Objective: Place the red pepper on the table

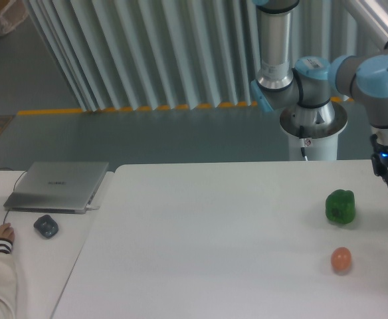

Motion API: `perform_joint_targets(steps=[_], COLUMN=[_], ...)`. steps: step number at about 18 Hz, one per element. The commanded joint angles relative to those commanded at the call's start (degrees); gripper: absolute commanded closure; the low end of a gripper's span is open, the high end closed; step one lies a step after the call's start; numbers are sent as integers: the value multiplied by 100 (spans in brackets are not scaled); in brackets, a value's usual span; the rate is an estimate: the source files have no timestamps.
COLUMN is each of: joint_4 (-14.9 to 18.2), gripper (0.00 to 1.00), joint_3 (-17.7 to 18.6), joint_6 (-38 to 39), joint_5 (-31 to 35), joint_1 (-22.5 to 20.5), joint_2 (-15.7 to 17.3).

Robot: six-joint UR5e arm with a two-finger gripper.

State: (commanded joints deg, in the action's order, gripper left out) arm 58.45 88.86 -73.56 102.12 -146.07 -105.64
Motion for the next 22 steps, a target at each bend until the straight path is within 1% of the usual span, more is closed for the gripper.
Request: perform_joint_targets(steps=[1,2,4,6,8,11,12,14,15,18,20,22], joint_4=[-9,0,-9,-44,-35,-44,-53,-44,-44,-79,-254,-465], gripper=[0,0,0,0,0,0,0,0,0,0,0,0], joint_3=[-35,-175,-316,-413,-518,-536,-545,-536,-554,-624,-659,-677], joint_6=[-52,-131,-385,-1296,-2080,-2775,-2986,-4483,-4909,-5745,-6431,-6732], joint_5=[-8,-17,0,97,54,-70,-87,-70,-61,-61,52,150], joint_1=[-61,-166,-229,-421,-641,-905,-932,-1002,-1046,-1073,-1125,-1213], joint_2=[-35,-123,-290,-361,-405,-422,-440,-466,-510,-659,-747,-870])
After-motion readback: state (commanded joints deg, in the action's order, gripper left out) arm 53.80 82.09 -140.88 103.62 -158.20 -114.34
